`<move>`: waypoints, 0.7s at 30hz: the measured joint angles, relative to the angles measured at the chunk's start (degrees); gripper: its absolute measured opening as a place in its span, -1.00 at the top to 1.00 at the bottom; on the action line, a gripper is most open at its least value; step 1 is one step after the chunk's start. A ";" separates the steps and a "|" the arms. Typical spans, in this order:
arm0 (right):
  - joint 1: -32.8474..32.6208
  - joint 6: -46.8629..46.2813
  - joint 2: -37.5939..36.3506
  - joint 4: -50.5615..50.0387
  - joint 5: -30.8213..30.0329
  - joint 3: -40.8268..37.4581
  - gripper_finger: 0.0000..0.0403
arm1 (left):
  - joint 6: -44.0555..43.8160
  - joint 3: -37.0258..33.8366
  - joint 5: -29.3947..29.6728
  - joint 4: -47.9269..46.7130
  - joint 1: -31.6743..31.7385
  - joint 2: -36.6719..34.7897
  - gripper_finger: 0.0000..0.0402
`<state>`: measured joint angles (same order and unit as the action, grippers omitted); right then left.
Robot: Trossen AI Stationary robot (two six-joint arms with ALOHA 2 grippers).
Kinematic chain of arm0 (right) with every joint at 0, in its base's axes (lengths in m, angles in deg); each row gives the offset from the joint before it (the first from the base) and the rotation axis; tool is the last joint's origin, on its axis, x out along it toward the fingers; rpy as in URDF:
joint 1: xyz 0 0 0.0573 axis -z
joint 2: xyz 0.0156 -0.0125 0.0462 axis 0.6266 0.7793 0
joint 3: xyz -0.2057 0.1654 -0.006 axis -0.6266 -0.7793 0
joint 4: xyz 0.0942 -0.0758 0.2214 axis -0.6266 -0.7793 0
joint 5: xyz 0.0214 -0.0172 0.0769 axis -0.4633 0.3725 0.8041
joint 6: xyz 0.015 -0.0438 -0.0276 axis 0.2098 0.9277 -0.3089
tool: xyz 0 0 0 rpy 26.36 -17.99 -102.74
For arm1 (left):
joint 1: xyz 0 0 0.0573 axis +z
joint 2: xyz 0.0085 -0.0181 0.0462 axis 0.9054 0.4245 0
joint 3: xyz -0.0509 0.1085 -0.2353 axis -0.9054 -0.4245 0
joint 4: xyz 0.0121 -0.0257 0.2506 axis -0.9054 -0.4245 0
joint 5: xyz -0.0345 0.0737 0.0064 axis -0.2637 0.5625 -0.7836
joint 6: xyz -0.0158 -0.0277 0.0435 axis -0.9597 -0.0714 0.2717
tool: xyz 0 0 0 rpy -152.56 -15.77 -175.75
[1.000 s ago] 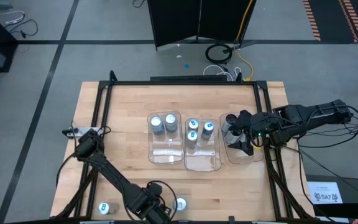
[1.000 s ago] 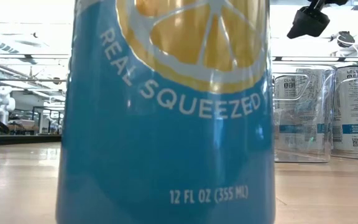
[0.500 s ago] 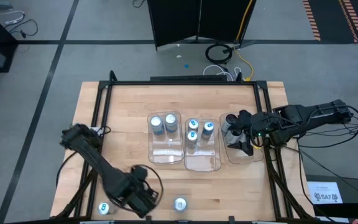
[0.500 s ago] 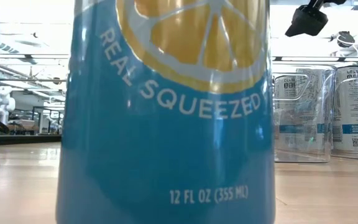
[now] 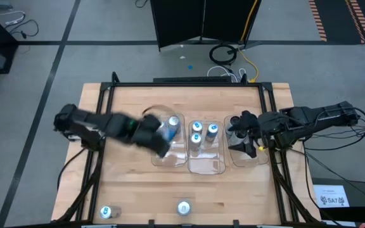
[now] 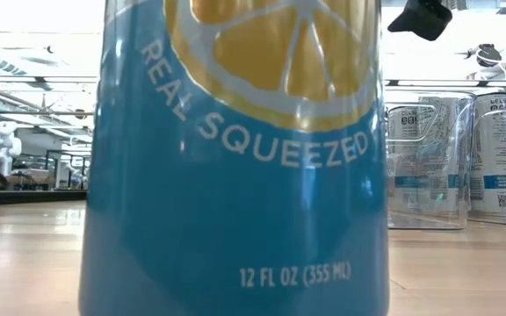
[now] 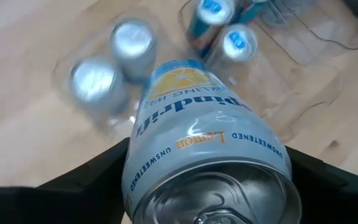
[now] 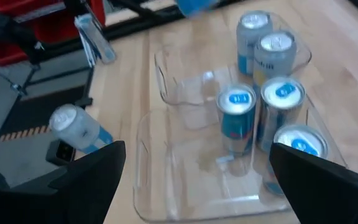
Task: Sort soda cans
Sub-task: Put the left blue-white soda can into the left transparent bin
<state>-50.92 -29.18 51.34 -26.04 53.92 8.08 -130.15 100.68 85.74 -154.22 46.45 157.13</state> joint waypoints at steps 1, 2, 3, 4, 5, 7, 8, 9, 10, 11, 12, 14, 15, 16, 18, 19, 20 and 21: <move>0.00 -0.01 0.00 0.77 -0.12 0.00 -0.94 | 5.62 -0.02 -2.34 1.67 3.10 0.36 -0.59; 0.00 -0.01 0.00 1.10 -0.57 0.00 -0.94 | 10.37 -0.02 -4.54 2.98 6.17 0.78 -0.59; 0.00 -0.08 0.00 1.29 -1.37 0.00 -0.94 | 14.73 -0.02 -6.94 3.94 8.84 1.13 -0.59; 0.00 -0.41 0.00 1.50 -2.20 0.00 -0.94 | 18.53 -0.02 -9.19 4.49 11.10 1.61 -0.59; 0.02 -1.13 0.02 1.54 -2.84 0.00 -0.94 | 21.58 -0.02 -10.47 4.62 13.03 2.25 -0.59; 0.11 -2.18 0.02 1.51 -3.22 0.00 -0.94 | 25.90 -0.16 -11.78 3.24 15.65 3.40 -0.59; 0.11 -2.44 0.02 1.52 -3.23 0.00 -0.94 | 27.31 -0.64 -11.94 2.62 16.41 3.95 -0.59; 0.11 -2.72 0.02 1.52 -3.22 0.00 -0.94 | 28.50 -1.38 -12.01 2.42 16.89 4.36 -0.59; 0.11 -3.05 0.03 1.51 -3.22 0.00 -0.94 | 29.57 -2.25 -12.35 2.57 17.11 4.71 -0.59; 0.11 -3.34 0.04 1.48 -3.22 0.00 -0.94 | 30.34 -3.14 -12.61 2.78 17.12 5.18 -0.59; 0.11 -3.62 0.04 1.49 -3.35 0.00 -0.94 | 30.75 -4.06 -12.71 2.95 16.96 5.58 -0.59; 0.11 -4.41 0.04 1.49 -4.98 0.00 -0.94 | 31.49 -6.32 -13.10 3.74 16.44 6.09 -0.59; 0.11 -4.66 0.04 1.49 -5.84 0.00 -0.94 | 31.63 -7.45 -13.14 4.63 16.16 6.10 -0.59; 0.11 -4.74 0.04 1.46 -6.40 0.00 -0.94 | 31.64 -8.56 -13.21 5.60 15.86 6.10 -0.59; 0.13 -4.72 0.04 1.43 -7.58 0.00 -0.94 | 31.65 -10.91 -14.88 7.99 15.47 6.00 -0.59; 0.13 -4.68 0.04 1.43 -7.70 0.00 -0.94 | 31.68 -11.89 -15.88 9.04 15.18 6.00 -0.59; 0.13 -4.66 0.04 1.43 -7.72 0.00 -0.94 | 31.78 -12.65 -16.14 9.75 14.86 6.06 -0.59; 0.13 -4.66 0.04 1.41 -7.72 0.00 -0.94 | 31.94 -13.56 -16.10 10.39 14.67 6.08 -0.59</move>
<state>-50.79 -33.84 51.39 -24.63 46.20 8.08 -98.22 87.13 69.64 -143.83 61.12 163.22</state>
